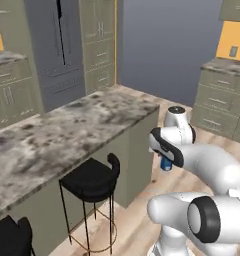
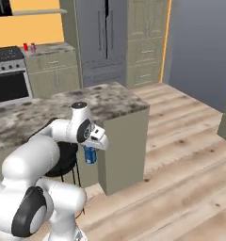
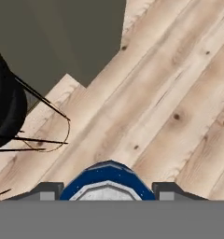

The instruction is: Four empty soda cans are scattered around the kitchen. Gather all the cans and cluster them next to the stove for recycling.

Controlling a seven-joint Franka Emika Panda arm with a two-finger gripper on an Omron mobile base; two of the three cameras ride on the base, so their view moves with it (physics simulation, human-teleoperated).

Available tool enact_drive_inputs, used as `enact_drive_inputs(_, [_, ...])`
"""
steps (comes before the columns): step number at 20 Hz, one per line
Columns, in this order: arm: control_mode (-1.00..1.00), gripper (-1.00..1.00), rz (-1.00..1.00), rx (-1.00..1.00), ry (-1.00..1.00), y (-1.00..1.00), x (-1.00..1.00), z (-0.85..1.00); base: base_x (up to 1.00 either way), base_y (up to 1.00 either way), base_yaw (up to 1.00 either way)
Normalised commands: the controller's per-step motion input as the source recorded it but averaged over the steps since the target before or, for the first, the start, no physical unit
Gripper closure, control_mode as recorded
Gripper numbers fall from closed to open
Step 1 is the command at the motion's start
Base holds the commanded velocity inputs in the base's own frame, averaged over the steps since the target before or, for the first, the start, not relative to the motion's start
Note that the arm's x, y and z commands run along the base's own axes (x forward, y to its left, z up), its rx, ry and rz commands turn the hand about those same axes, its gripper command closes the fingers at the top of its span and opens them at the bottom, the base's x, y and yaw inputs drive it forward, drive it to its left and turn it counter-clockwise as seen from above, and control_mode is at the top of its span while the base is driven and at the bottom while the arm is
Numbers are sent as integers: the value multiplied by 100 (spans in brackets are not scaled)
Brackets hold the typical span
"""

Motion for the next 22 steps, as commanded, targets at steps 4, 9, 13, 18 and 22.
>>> enact_drive_inputs(4, [100, 100, 0, 0, 0, 0, 0, 0, 4, -9, -81])
enact_drive_inputs(9, [100, 100, 0, 0, 0, 0, 0, 0, 52, -23, -22])
enact_drive_inputs(13, [100, 100, 0, 0, 0, 0, 0, 0, 74, -31, 0])
enact_drive_inputs(18, [100, 100, 0, 0, 0, 0, 0, 0, 75, -29, 0])
enact_drive_inputs(22, [100, 100, 0, 0, 0, 0, 0, 0, 75, -29, 0])
